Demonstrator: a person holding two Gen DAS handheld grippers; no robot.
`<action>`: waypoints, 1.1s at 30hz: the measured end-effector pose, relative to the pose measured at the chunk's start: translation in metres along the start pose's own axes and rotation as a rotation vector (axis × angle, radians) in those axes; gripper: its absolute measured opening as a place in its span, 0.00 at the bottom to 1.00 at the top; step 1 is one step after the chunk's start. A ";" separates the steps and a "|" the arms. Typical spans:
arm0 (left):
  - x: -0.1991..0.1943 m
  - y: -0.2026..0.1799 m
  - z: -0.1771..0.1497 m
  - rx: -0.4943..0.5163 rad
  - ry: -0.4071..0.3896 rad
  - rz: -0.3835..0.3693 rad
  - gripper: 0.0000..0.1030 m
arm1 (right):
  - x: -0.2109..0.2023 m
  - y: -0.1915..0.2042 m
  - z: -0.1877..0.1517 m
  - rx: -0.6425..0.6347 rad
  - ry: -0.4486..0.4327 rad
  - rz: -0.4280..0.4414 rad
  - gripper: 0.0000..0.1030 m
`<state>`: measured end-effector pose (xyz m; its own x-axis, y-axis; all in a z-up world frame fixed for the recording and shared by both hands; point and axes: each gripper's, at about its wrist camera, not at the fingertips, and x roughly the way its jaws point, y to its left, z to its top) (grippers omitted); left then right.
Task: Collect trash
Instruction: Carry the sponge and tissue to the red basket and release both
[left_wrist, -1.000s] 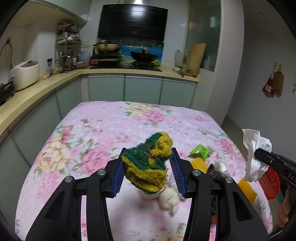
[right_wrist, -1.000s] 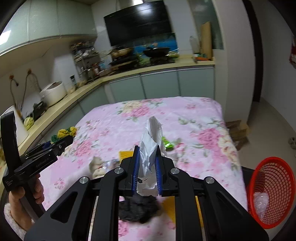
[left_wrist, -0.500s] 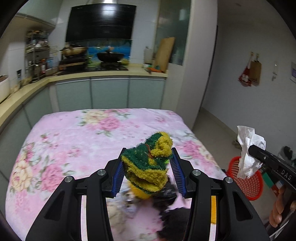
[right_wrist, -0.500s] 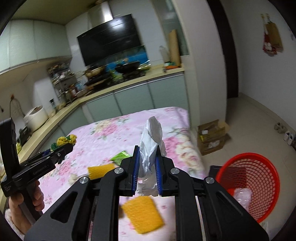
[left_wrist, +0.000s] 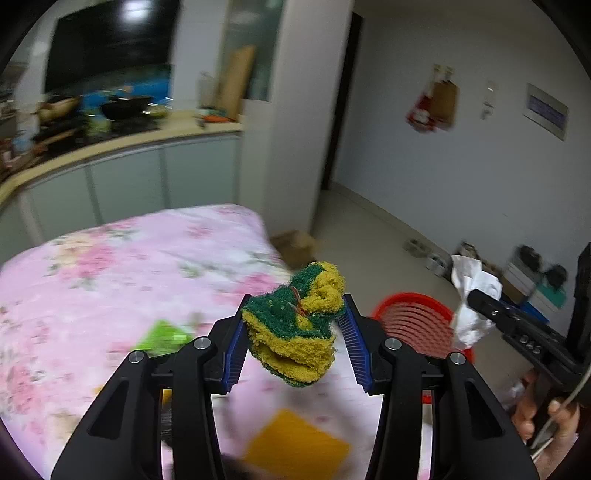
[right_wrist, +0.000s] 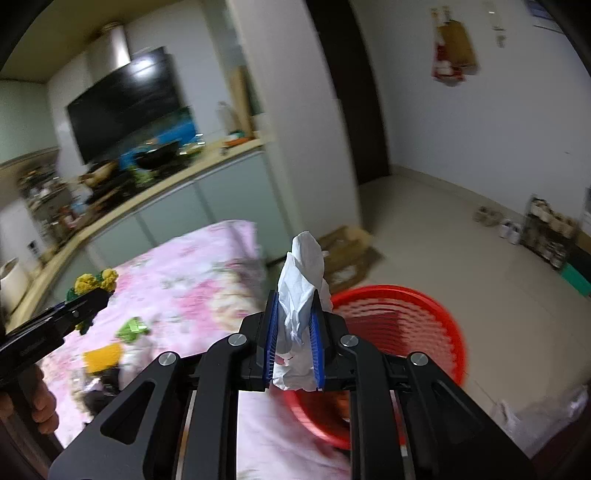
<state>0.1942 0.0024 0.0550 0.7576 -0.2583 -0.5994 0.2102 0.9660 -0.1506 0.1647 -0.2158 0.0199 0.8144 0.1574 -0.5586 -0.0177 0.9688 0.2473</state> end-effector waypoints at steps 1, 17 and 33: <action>0.009 -0.010 0.000 0.009 0.018 -0.030 0.44 | -0.001 -0.005 -0.001 0.009 0.002 -0.015 0.16; 0.110 -0.115 -0.025 0.118 0.241 -0.251 0.46 | 0.039 -0.063 -0.019 0.125 0.132 -0.105 0.19; 0.109 -0.096 -0.024 0.081 0.223 -0.196 0.77 | 0.031 -0.073 -0.022 0.192 0.113 -0.086 0.57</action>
<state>0.2421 -0.1180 -0.0145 0.5451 -0.4216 -0.7247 0.3939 0.8918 -0.2225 0.1787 -0.2773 -0.0333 0.7378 0.1072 -0.6665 0.1681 0.9270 0.3352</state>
